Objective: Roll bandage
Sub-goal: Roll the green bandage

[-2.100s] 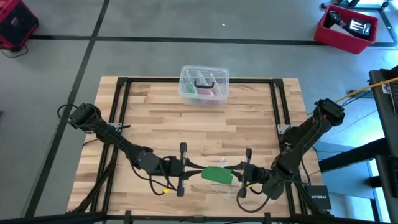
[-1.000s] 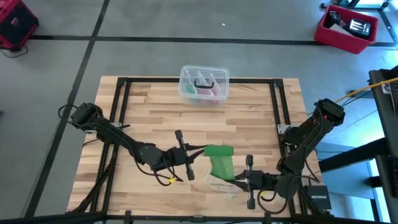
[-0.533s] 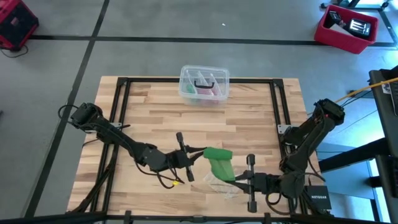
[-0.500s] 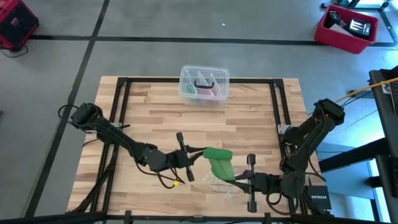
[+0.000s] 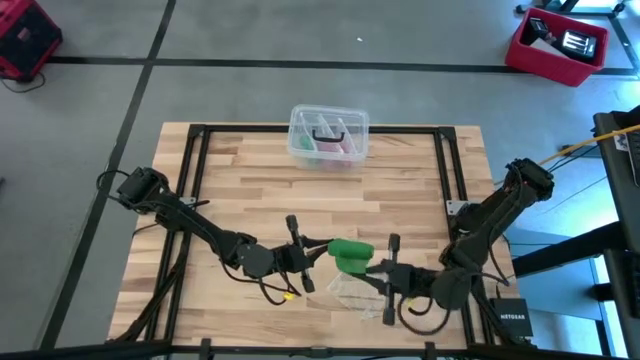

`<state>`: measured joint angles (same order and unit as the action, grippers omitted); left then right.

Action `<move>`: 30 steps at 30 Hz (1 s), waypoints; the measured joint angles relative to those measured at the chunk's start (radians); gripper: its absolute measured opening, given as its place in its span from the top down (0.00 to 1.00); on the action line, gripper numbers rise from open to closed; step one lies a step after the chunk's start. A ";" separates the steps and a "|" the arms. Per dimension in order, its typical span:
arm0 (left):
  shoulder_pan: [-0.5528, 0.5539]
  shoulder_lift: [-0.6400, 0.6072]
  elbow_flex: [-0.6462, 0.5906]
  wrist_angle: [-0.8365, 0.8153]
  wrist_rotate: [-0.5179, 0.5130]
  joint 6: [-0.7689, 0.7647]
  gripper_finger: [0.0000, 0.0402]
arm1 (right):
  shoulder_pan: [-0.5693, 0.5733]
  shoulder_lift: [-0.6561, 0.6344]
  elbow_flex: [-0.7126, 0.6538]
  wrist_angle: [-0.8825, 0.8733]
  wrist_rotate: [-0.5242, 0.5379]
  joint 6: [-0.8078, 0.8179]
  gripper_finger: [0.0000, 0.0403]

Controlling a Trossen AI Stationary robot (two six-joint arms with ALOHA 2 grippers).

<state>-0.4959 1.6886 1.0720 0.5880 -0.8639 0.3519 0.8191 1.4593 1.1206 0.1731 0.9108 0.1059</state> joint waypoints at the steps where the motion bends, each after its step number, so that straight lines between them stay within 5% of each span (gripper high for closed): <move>1: -0.001 0.000 -0.001 -0.004 0.000 0.005 0.97 | -0.009 0.000 0.001 0.003 -0.005 -0.002 0.96; 19: -0.045 0.005 -0.001 -0.083 0.019 0.084 0.97 | -0.086 -0.048 0.001 -0.225 0.106 0.034 0.96; 30: -0.046 0.006 -0.001 -0.151 0.026 0.109 0.97 | -0.148 -0.049 0.002 -0.477 -0.055 0.312 0.96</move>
<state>-0.5423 1.6947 1.0706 0.4375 -0.8383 0.4614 0.6707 1.4105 1.1221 -0.3038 0.8557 0.4179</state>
